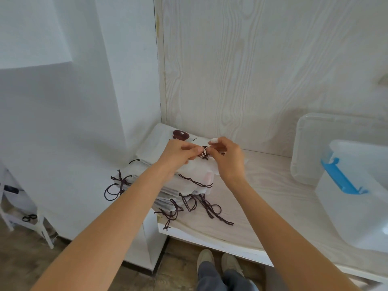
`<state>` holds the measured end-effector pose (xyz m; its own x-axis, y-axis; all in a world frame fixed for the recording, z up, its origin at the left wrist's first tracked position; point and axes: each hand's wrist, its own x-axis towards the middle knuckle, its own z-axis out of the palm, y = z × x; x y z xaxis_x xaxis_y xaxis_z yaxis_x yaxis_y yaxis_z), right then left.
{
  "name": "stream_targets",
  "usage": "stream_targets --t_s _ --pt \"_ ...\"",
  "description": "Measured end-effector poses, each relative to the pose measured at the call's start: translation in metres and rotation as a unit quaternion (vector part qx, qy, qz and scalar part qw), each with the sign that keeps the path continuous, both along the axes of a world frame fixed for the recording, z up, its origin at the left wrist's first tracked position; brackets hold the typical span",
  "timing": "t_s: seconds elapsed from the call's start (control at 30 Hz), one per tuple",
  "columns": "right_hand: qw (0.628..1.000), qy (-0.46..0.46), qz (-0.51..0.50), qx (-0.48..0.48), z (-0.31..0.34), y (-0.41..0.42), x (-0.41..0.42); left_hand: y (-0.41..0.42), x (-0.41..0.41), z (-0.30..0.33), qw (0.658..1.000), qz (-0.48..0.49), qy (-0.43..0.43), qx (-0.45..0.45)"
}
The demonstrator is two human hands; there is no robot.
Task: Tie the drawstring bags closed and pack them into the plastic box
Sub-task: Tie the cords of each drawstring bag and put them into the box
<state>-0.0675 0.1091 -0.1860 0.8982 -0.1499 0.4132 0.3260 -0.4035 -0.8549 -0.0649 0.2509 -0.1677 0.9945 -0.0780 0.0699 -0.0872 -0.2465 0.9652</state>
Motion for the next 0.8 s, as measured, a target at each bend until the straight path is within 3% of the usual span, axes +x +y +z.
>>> stream_targets --t_s 0.1,0.2,0.4,0.57,0.73,0.8 --pt "0.985 -0.103 -0.073 -0.118 -0.003 0.0 -0.005 0.001 -0.001 -0.001 0.997 0.001 0.044 -0.057" --pt "0.983 -0.106 -0.034 -0.146 -0.004 0.0 -0.011 0.0 -0.002 -0.001 0.995 -0.008 0.054 -0.086" --pt "0.995 -0.005 0.027 -0.098 0.001 0.001 -0.011 0.0 -0.004 0.001 0.994 -0.027 0.046 -0.097" --pt "0.994 0.056 0.05 -0.075 0.005 -0.004 -0.006 0.003 -0.005 0.002 0.999 -0.019 0.009 -0.024" --pt "0.99 0.109 0.081 0.038 0.007 -0.012 -0.003 0.009 -0.006 0.003 1.0 -0.014 -0.006 -0.005" --pt "0.989 0.114 0.081 0.042 0.008 -0.016 -0.004 0.01 -0.006 0.002 1.0 -0.008 -0.015 -0.006"
